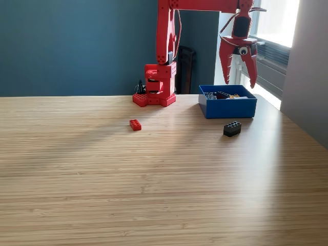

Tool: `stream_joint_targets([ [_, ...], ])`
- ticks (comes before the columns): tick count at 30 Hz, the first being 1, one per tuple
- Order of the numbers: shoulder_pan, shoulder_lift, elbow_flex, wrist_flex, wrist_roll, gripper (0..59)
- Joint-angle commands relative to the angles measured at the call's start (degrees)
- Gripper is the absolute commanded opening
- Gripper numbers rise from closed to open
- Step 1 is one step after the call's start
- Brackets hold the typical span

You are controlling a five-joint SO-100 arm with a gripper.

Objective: Grasp a lego block and put it in the bin.

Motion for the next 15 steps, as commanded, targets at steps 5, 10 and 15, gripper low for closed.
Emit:
stream_joint_targets([
  [5,14.7,5.6,-5.1,0.8,0.4,0.1],
  [10,22.9,5.6,-6.8,0.8,-1.2,0.1],
  [15,26.2,5.6,-6.1,0.8,-2.8,0.1],
])
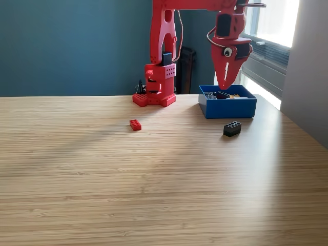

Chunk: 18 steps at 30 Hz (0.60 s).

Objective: Grasp a lego block and put it in the bin.

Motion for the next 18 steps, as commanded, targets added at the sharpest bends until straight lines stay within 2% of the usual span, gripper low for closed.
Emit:
stream_joint_targets([
  [1,3.7,5.6,-2.5,0.8,-1.1,0.1],
  [11,5.5,5.6,-1.5,0.0,-4.3,0.1],
  [18,5.4,5.6,2.9,-10.1,-10.0,0.2],
])
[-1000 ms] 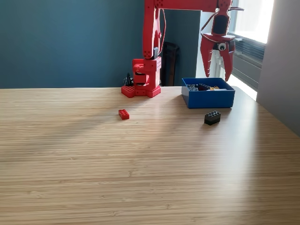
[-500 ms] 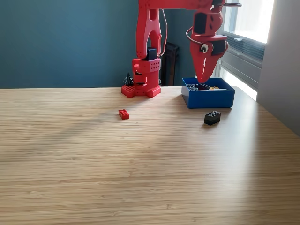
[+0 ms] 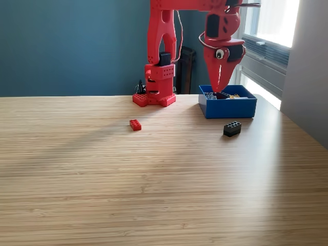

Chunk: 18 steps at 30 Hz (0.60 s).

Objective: Grasp a lego block and put it in the bin.

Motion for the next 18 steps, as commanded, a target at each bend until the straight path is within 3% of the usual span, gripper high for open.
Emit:
stream_joint_targets([
  [1,-0.8,5.6,1.5,-6.6,-4.7,0.2],
  [6,-1.8,5.5,1.8,-9.8,-4.2,1.4],
  [12,-2.0,5.5,5.5,-13.9,-3.2,20.8],
  [18,-1.4,5.4,7.8,-15.0,-8.6,28.9],
])
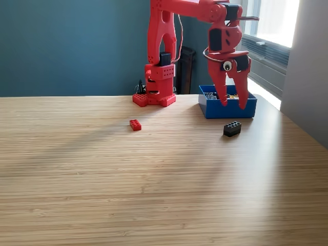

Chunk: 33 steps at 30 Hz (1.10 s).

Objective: Grasp a lego block and put it in the bin.

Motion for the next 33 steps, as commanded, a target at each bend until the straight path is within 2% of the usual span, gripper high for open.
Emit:
stream_joint_targets([
  [1,0.2,5.2,0.4,-1.7,-3.8,29.5],
  [7,1.2,1.4,1.4,-2.5,-7.2,29.2],
  [19,4.7,-16.3,-7.0,-2.2,-7.0,24.1],
  [27,4.7,-20.2,-11.3,-2.2,-6.2,16.4],
  [33,3.5,-20.6,-12.1,-2.2,-5.9,17.2],
])
